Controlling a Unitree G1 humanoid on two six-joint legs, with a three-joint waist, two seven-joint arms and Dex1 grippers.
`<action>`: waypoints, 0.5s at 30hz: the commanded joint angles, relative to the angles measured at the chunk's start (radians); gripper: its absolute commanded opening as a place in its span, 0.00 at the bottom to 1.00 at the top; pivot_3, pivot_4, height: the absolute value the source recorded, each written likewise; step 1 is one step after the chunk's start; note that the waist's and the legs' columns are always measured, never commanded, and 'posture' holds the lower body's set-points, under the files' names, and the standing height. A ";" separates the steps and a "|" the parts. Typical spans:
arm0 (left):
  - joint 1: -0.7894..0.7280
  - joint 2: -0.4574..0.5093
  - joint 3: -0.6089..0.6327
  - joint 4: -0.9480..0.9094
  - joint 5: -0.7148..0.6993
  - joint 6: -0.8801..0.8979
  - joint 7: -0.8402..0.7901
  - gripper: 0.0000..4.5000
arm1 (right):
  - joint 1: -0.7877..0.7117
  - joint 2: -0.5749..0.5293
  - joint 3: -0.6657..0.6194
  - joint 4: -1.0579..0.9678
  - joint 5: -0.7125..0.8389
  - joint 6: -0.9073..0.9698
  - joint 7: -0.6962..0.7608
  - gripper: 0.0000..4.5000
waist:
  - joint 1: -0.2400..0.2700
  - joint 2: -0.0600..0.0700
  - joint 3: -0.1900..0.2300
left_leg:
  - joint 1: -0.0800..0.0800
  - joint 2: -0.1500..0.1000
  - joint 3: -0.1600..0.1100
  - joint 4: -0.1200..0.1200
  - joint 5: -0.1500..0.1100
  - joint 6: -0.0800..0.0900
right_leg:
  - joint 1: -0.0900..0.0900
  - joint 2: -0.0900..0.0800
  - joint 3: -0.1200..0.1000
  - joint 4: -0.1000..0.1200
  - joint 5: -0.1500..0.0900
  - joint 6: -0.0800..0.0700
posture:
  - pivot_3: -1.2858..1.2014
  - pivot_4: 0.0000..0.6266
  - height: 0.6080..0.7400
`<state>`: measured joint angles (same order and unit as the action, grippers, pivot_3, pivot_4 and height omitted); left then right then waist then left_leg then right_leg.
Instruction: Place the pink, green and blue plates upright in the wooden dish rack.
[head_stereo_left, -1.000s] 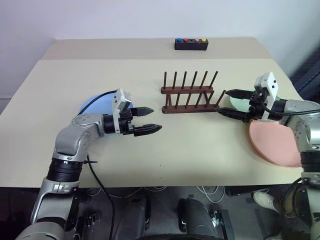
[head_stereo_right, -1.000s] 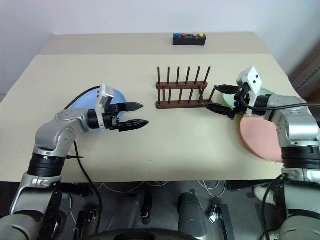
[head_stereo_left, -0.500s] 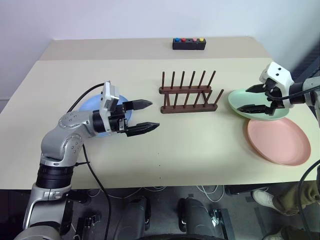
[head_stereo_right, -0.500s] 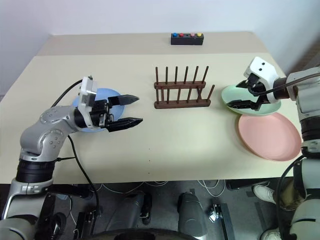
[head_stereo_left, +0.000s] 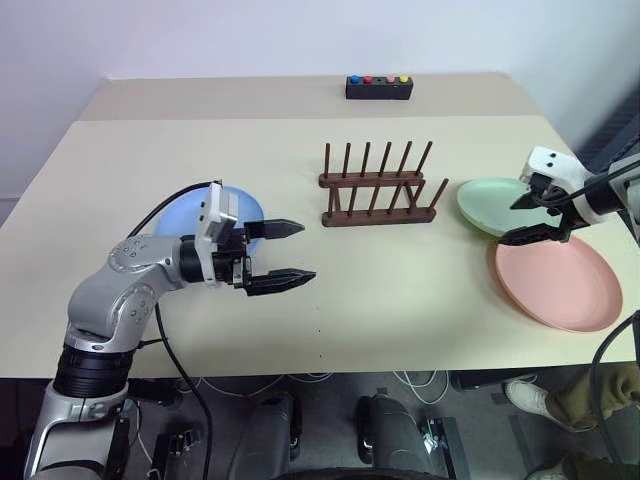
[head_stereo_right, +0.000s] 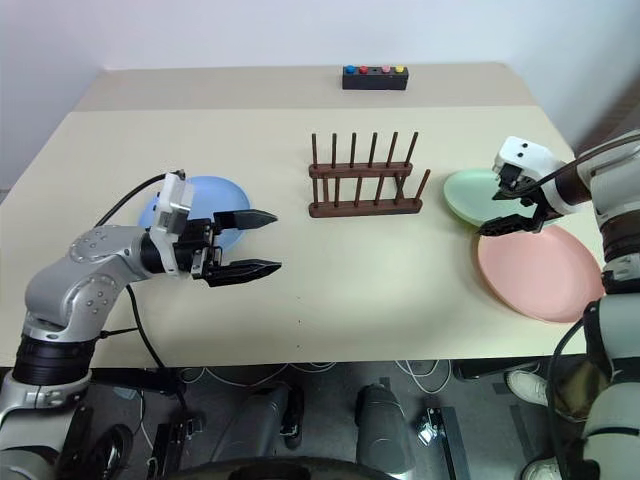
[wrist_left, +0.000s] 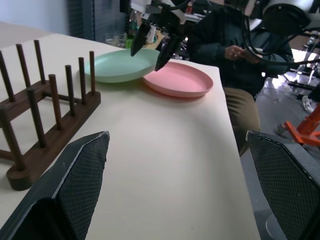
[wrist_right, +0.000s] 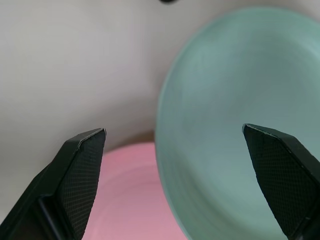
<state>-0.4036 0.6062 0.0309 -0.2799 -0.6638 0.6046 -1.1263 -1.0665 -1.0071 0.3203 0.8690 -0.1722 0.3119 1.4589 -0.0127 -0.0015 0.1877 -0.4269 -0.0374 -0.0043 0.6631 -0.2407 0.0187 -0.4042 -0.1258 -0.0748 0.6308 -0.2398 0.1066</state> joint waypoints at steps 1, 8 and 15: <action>-0.001 0.003 0.005 -0.032 -0.019 -0.008 0.007 1.00 | -0.037 -0.002 0.001 0.046 -0.033 -0.048 0.011 1.00 | 0.000 0.000 0.000 | 0.000 0.000 0.000 0.000 0.000 0.000 | 0.000 0.000 0.000 0.000 0.000 0.000 | 0.52 0.24 0.96; 0.007 0.004 0.011 -0.039 -0.032 -0.002 0.022 1.00 | -0.044 -0.018 -0.069 0.044 0.026 -0.044 0.094 1.00 | 0.000 0.000 0.000 | 0.000 0.000 0.000 0.000 0.000 0.000 | 0.000 0.000 0.001 0.000 0.000 0.000 | 0.52 0.24 0.96; 0.006 0.006 0.019 -0.030 -0.057 -0.002 0.023 1.00 | 0.138 -0.257 -0.034 -0.259 0.376 0.235 0.156 1.00 | 0.019 0.002 0.001 | 0.000 0.000 0.000 0.000 -0.001 0.000 | 0.000 0.000 0.001 -0.001 0.000 0.000 | 0.52 0.24 0.96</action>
<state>-0.3955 0.6083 0.0280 -0.2847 -0.6991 0.6090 -1.1028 -0.9756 -1.2197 0.2729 0.6951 0.1195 0.4836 1.6073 0.0061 0.0007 0.1890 -0.4270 -0.0371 -0.0045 0.6628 -0.2417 0.0193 -0.4040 -0.1259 -0.0737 0.6298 -0.2400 0.1065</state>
